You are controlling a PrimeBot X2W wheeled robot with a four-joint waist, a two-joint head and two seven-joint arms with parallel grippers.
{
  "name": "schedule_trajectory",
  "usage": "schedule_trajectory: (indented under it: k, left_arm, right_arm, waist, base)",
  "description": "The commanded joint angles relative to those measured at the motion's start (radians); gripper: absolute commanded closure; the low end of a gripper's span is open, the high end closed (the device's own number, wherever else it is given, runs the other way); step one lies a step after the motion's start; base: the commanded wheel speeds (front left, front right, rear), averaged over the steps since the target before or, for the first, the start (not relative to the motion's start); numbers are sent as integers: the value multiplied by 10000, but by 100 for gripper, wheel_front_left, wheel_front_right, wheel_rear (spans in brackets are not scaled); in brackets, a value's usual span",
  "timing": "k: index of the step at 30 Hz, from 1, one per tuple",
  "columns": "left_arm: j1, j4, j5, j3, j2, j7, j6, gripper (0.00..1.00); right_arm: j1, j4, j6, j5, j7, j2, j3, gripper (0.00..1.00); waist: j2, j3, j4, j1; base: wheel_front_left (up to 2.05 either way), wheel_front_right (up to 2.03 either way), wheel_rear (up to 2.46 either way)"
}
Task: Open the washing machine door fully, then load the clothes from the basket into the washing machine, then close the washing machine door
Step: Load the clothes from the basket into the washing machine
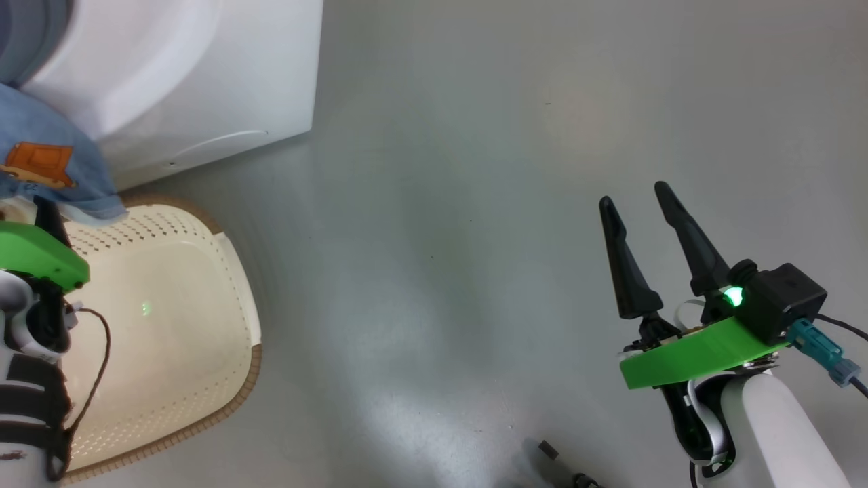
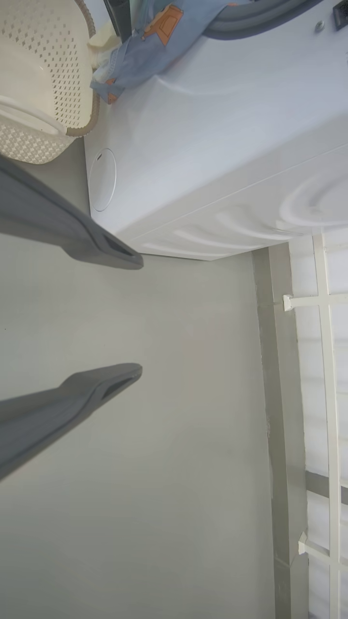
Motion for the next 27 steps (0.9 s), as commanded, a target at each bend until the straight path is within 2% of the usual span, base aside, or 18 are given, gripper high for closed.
schedule_trajectory:
  k: [1,2,3,4,5,6,16,27]
  left_arm:
    - [-112,-21,-95,245,484,-111,-45,0]
    - [-156,60,-101,236,493,-128,-76,0]
    - [-200,133,-108,230,494,-153,-92,6]
    - [-239,198,-126,242,489,-209,-94,33]
    - [-267,271,-130,235,486,-238,-101,76]
    - [-288,342,-139,226,480,-247,-123,100]
    - [-400,904,-261,132,382,-229,-411,100]
    - [-533,907,-103,-353,72,312,-620,100]
  right_arm:
    - [-70,-175,44,158,-109,-28,269,0]
    - [-93,-156,44,174,-116,-25,298,0]
    - [-112,-136,44,182,-123,-22,316,0]
    - [-129,-117,44,190,-130,-20,328,0]
    - [-142,-100,44,198,-139,-18,339,0]
    - [-152,-84,44,212,-148,-17,349,0]
    - [-117,-18,44,198,-162,-7,261,0]
    - [43,-146,44,85,11,-41,47,0]
  waist:
    - [0,-7,-3,-1]
    - [0,-8,-7,-1]
    - [0,-12,-7,-1]
    - [0,-19,-5,-1]
    - [0,-28,-7,-1]
    - [0,-37,-9,-1]
    - [0,-194,127,-1]
    - [0,-630,777,-1]
  base:
    - [0,0,0]
    - [0,0,0]
    - [0,0,0]
    - [0,0,0]
    - [0,0,0]
    - [0,0,0]
    - [0,0,0]
    - [0,0,0]
